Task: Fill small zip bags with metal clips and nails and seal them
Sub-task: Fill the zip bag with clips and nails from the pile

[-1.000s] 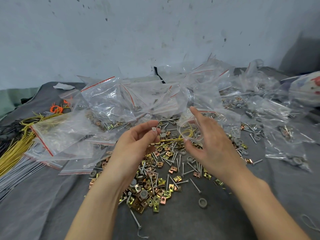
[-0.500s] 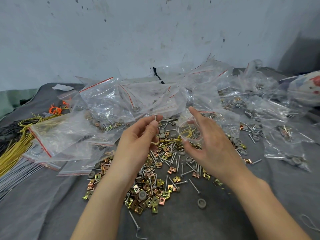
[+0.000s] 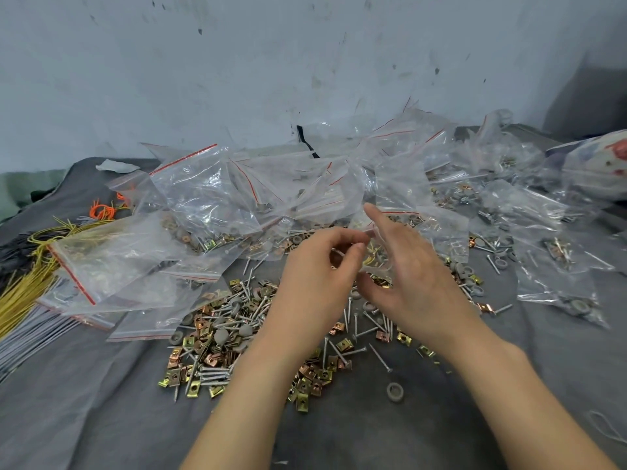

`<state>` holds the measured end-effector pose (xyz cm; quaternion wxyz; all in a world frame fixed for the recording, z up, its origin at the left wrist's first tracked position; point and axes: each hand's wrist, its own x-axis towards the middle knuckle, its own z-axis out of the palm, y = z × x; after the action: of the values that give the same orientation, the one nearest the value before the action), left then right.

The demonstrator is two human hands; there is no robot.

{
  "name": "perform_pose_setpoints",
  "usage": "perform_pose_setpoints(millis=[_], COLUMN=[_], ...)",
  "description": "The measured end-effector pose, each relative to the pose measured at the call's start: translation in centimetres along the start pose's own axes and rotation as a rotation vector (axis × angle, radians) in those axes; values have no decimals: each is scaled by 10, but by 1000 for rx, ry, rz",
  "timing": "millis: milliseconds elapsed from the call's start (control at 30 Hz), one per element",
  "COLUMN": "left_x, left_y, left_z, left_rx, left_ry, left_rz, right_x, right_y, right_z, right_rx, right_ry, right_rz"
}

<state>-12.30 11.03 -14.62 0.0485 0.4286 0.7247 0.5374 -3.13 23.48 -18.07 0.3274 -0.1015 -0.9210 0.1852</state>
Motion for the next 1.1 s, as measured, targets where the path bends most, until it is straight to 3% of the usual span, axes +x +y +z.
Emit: perform_pose_setpoints(millis=[100, 267, 467, 767, 967, 1100], left_x=[-1, -3, -15, -23, -22, -20], left_y=[1, -7, -20, -37, -40, -40], left_z=[-1, -22, -37, -18, -20, -24], left_rx=[-19, 53, 499, 904, 893, 680], left_ry=[-38, 45, -295, -429, -353, -268], left_rz=[3, -40, -112, -2, -17, -32], right_x=[0, -1, -2, 0, 1, 2], right_y=[1, 1, -2, -2, -1, 0], right_z=[-2, -6, -8, -8, -6, -6], right_rx=[8, 2, 8, 18, 16, 8], right_ry=[2, -3, -3, 21, 19, 29], right_rz=[5, 31, 46, 41, 33, 22])
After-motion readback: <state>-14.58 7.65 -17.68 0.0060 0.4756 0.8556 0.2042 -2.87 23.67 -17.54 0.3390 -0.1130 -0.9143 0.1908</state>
